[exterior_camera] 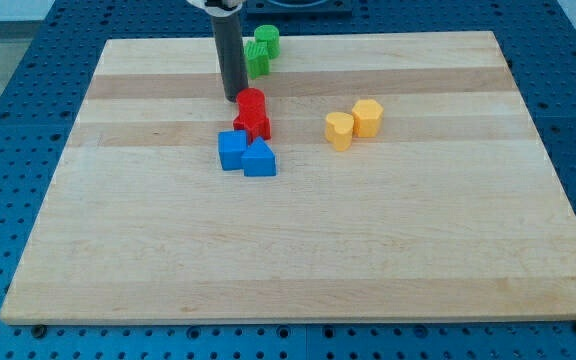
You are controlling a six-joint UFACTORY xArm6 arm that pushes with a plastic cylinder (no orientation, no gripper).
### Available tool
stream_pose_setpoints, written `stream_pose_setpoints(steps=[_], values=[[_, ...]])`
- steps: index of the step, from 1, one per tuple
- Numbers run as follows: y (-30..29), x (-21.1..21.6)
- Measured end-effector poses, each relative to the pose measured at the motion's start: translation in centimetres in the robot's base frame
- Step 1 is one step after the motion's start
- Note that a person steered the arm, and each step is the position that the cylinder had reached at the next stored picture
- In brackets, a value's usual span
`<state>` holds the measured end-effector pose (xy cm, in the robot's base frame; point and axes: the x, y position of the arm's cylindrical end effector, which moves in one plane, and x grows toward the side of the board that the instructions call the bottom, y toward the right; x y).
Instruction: Push the red blocks close to the blue blocks
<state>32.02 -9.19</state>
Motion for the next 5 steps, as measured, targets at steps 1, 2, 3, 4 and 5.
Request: stream_pose_setpoints(steps=[1, 2, 3, 4, 5], values=[[-0.25, 0.08], [-0.25, 0.05], [-0.29, 0.05], [-0.29, 0.05], [-0.29, 0.05]])
